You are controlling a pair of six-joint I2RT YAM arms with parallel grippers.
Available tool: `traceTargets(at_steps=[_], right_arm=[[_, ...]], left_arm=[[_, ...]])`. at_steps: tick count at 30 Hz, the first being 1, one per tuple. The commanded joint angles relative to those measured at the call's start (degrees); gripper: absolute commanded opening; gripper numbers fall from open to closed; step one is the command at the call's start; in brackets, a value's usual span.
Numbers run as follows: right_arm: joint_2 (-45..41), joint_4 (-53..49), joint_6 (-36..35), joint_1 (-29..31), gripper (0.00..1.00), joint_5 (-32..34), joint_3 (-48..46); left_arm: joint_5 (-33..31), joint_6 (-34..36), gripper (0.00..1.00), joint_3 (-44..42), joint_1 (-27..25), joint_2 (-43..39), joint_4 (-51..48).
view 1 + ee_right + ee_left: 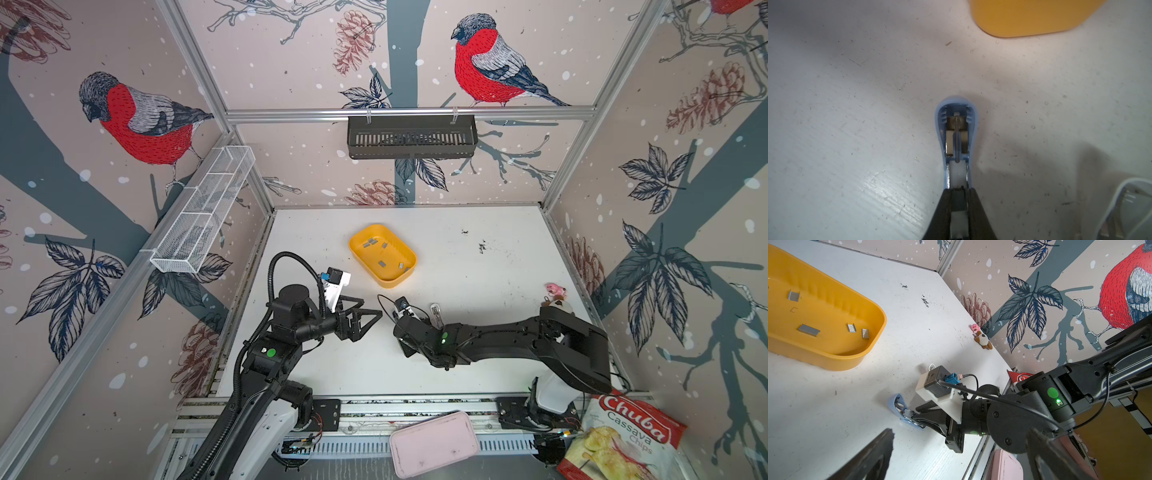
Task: Load the staples into the stapler
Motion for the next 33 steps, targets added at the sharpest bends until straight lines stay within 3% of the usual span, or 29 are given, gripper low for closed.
traceTargets(at_steps=[1,16,33], right_arm=[[0.2,0.0,0.7,0.1,0.18,0.4,0.3],[-0.6,0.1,1.3,0.1,0.24,0.8,0.6],[-9.4,3.6,1.7,-0.1,0.24,1.3,-3.0]], left_arm=[[0.4,0.0,0.99,-0.1,0.0,-0.1,2.0],[0.5,0.0,0.98,-0.1,0.0,-0.2,2.1],[1.6,0.0,0.99,-0.7,0.0,-2.4,3.9]])
